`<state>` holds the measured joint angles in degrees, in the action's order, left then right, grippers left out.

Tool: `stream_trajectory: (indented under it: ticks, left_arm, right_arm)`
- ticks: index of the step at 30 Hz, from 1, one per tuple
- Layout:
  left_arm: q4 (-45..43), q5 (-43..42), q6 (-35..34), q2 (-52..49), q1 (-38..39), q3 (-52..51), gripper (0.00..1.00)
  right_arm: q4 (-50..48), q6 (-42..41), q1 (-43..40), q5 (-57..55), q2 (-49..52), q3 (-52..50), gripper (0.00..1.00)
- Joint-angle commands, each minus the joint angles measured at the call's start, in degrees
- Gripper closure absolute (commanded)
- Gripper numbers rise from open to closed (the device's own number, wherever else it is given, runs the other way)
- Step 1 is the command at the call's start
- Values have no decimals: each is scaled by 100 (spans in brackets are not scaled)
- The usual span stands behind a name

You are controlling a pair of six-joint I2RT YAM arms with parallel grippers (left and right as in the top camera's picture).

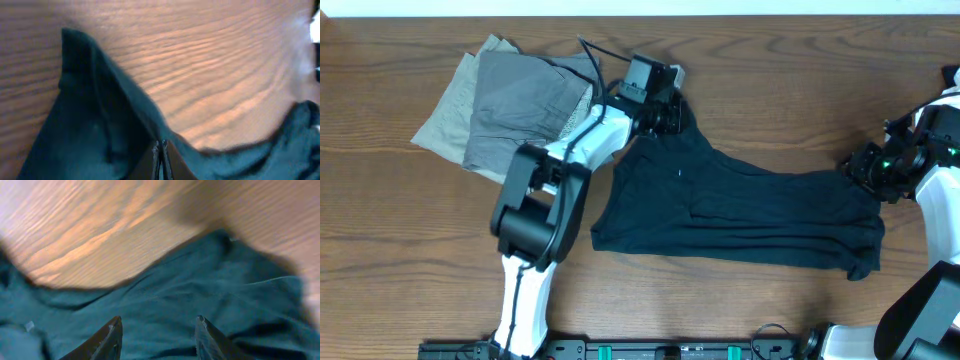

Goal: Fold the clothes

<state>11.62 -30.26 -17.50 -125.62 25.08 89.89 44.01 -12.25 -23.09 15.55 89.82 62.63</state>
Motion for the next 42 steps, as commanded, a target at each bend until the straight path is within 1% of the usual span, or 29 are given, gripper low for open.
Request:
stream_trajectory:
  ticks: [1, 6, 7, 10, 17, 20, 21, 23, 24, 26, 27, 30, 31, 32, 34, 35, 38, 40, 42]
  left_arm:
    - [295, -52, 260, 675, -9, 116, 94]
    - [1010, 295, 391, 844, -11, 116, 95]
    - [1121, 297, 457, 841, -9, 116, 94]
    - [1384, 337, 505, 839, 15, 109, 94]
    - [1537, 437, 553, 839, 39, 109, 94]
    - [1593, 437, 763, 839, 39, 109, 94]
    - [1622, 437, 848, 839, 39, 109, 91]
    - [1665, 439, 999, 839, 39, 109, 83]
    - [1672, 439, 1075, 837, 39, 105, 75]
    - [1694, 439, 1200, 837, 39, 92, 67]
    - [1705, 442, 1246, 837, 39, 76, 63]
    - [1729, 444, 1300, 837, 39, 28, 62]
    - [1751, 448, 1303, 828, 39, 26, 62]
    - [1773, 490, 1300, 826, 39, 26, 62]
    - [1821, 647, 1300, 822, 39, 24, 62]
    - [1845, 706, 1303, 817, 39, 22, 62]
    - [1950, 765, 1451, 807, 39, 22, 62]
    - [1996, 763, 1541, 793, 42, 22, 61]
    - [2006, 761, 1652, 761, 63, 22, 60]
  right_arm:
    - [-107, -234, 76, -813, -57, 42, 55]
    - [-431, -254, 76, -1467, -26, 42, 49]
    - [-516, -251, 74, -1554, 15, 42, 48]
    - [-693, -249, 46, -1556, 223, 42, 48]
    - [-776, -79, 42, -1419, 844, 42, 47]
    - [-756, -52, 39, -1353, 1036, 42, 46]
    - [-778, -55, 39, -1325, 1091, 42, 46]
    - [-833, -52, 44, -1207, 1185, 42, 50]
    - [-855, -55, 46, -1202, 1226, 42, 51]
    - [-894, -55, 46, -1209, 1309, 42, 59]
    - [-898, -55, 44, -1213, 1360, 42, 60]
    - [-892, -57, 46, -1250, 1539, 39, 60]
    - [-892, -59, 46, -1215, 1611, 39, 63]
    - [-890, -61, 46, -1207, 1646, 39, 68]
    - [-883, -85, 44, -1213, 1668, 39, 82]
    - [-890, -87, 37, -1211, 1657, 42, 87]
    - [-887, -101, -15, -1209, 1561, 59, 93]
    - [-855, -103, -61, -1207, 1436, 61, 99]
    - [-811, -146, -111, -1182, 1263, 61, 99]
